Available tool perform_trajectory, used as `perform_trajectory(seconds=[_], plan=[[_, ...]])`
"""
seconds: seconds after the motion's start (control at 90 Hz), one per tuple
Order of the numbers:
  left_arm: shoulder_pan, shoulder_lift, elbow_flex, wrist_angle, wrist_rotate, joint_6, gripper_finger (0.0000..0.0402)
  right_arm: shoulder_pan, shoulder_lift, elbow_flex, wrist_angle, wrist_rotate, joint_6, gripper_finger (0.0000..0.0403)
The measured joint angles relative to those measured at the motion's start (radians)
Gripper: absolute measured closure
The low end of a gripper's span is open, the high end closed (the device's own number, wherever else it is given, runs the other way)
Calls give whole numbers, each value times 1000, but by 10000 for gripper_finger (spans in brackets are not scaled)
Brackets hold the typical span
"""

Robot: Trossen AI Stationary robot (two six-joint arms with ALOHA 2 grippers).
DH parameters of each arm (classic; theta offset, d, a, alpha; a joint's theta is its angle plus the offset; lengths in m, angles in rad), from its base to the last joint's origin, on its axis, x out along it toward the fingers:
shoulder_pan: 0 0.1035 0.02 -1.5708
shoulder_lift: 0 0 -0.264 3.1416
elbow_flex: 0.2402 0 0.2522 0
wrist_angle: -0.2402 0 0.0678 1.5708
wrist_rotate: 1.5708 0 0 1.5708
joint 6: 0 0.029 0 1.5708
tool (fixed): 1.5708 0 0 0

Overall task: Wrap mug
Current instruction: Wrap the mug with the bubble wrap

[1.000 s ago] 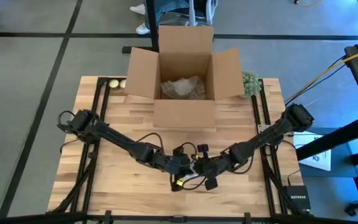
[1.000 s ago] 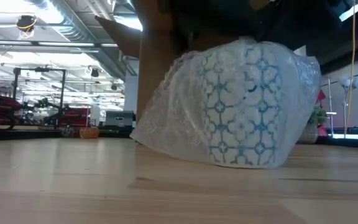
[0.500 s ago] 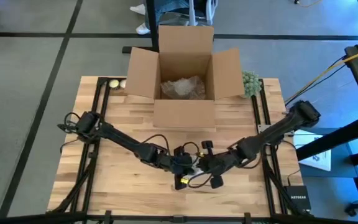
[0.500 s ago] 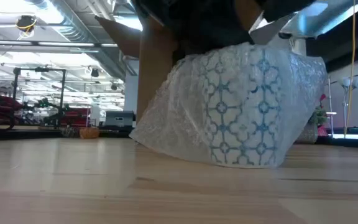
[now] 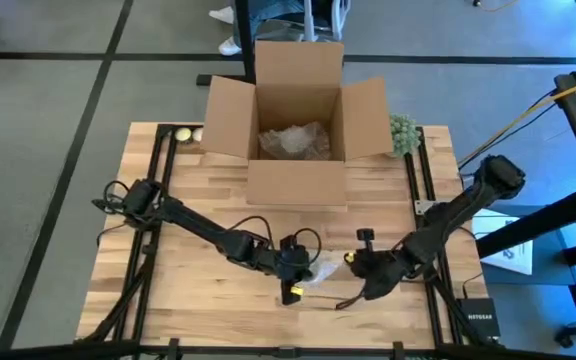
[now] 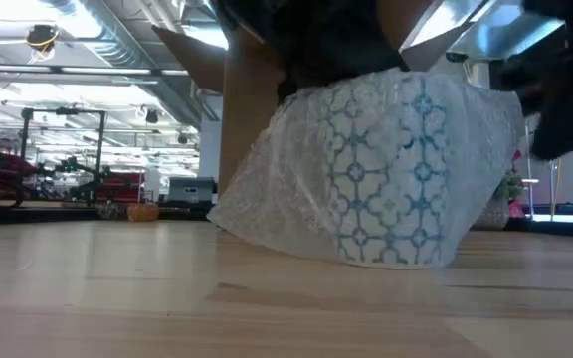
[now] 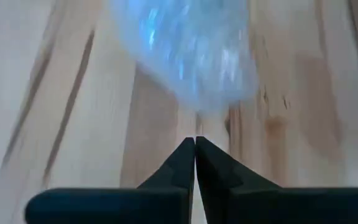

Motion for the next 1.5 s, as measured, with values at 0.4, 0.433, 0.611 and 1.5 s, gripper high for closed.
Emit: perform_trajectory(seconds=[0.4,0.433,0.611,1.5], plan=[[3,0,0,-2,0,-22,402,-103,53,2,373,-86,-261,402],[3,0,0,-4,0,-22,402,-111,58,2,389,-96,-274,402],[6,0,-1,-5,4,-24,402,-131,72,44,404,-131,-338,402],[44,-85,-3,-61,-18,16,402,-195,152,79,418,-250,-344,402]])
